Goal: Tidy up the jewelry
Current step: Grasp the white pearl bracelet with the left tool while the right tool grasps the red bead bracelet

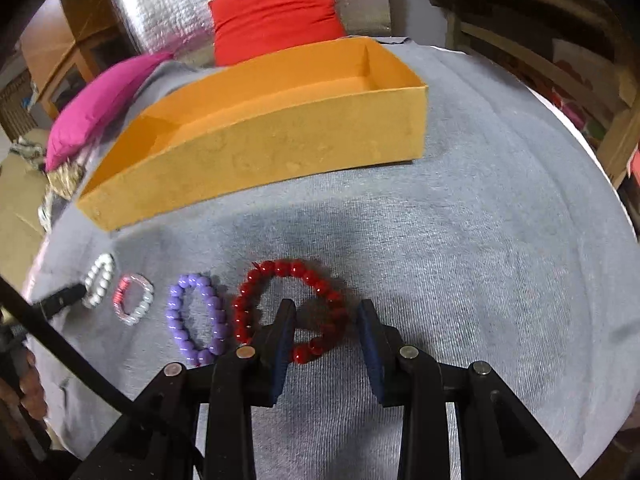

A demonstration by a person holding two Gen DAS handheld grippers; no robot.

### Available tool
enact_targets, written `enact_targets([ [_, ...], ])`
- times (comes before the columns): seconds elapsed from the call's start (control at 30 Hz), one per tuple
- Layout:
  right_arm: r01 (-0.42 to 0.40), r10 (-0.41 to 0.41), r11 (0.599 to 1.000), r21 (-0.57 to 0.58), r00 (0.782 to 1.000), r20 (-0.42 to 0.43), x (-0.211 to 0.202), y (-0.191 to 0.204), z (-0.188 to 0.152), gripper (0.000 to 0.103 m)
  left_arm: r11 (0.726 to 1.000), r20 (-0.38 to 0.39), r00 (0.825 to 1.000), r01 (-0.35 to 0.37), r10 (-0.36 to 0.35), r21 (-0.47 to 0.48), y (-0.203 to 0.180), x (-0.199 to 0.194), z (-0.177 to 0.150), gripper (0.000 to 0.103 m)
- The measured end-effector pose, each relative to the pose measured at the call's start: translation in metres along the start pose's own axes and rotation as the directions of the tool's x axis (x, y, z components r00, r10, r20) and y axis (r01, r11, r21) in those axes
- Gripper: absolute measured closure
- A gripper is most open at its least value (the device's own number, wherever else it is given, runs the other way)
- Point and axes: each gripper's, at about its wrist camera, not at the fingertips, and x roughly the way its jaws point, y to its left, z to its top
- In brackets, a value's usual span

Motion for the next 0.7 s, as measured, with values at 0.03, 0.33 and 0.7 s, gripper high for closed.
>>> enact_targets([
  [0.03,0.006,-0.006,1.000,-0.009,1.000,0.006,0.001,0.001,0.001,0.068,1.000,-0.007,1.000,0.003,-0.003,0.003,-0.001,0.004,0.001,0.052],
  [0.33,0.001,-0.002,1.000,0.004,1.000,0.027,-0.005,-0.012,0.006,0.072,0.997,0.018,0.999,0.038,-0.040,0.073,-0.011,0.016,0.006,0.088],
  [0.7,0.090,-0.088,0.985,-0.146,0.996,0.022,0.007,0.025,0.005,0.093,0.994,0.040,0.997,0.064,-0.068,0.088,-0.012,0.011,0.001,0.094],
])
